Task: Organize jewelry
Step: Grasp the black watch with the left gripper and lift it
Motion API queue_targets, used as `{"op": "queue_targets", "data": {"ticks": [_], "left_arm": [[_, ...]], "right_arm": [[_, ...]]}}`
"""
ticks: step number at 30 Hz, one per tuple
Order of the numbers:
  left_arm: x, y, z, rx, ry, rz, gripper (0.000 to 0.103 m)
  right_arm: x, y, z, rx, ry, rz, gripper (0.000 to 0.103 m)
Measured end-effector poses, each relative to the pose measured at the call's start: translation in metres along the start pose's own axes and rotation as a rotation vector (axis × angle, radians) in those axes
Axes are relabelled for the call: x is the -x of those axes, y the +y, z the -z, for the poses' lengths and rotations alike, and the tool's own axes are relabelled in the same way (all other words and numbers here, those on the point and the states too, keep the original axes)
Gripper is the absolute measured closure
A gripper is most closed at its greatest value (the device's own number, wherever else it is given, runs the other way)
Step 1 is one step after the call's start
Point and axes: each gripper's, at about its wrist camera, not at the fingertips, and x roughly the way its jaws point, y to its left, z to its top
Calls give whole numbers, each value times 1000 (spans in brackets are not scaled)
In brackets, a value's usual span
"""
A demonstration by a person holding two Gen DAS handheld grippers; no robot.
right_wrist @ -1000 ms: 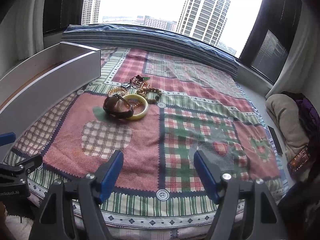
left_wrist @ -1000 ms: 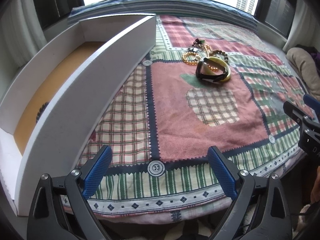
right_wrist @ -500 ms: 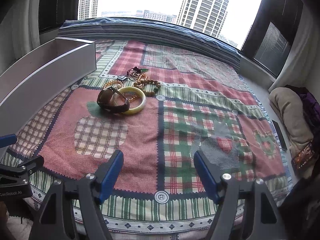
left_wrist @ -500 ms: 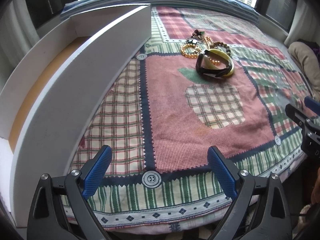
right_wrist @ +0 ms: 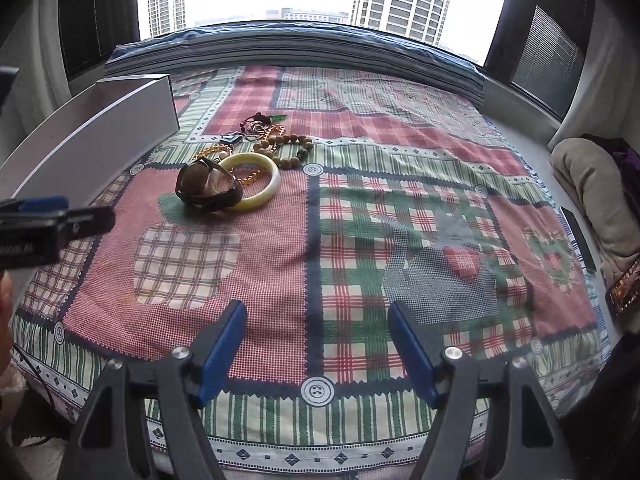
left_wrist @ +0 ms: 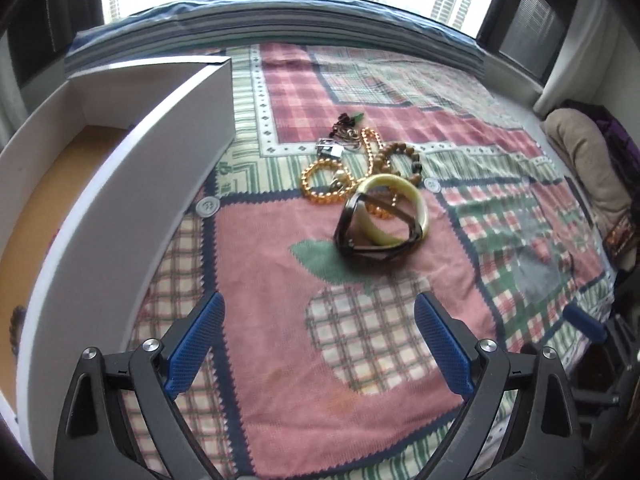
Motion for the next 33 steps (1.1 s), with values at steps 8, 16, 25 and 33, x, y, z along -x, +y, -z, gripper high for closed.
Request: {"op": "queue_targets", "data": {"ticks": [8, 16, 25, 33], "left_arm": [[-63, -1, -29, 48, 70, 20, 24], [-84, -10, -34, 10, 59, 25, 72], [-57, 11, -15, 69, 88, 29, 95], [-9, 55, 30, 124, 99, -75, 95]], "right_arm": [[-2, -8, 4, -20, 6, -18, 29], [-1, -15, 6, -33, 10, -15, 29], [-1, -17, 4, -48, 16, -45, 29], [-19, -7, -38, -43, 50, -299, 29]]}}
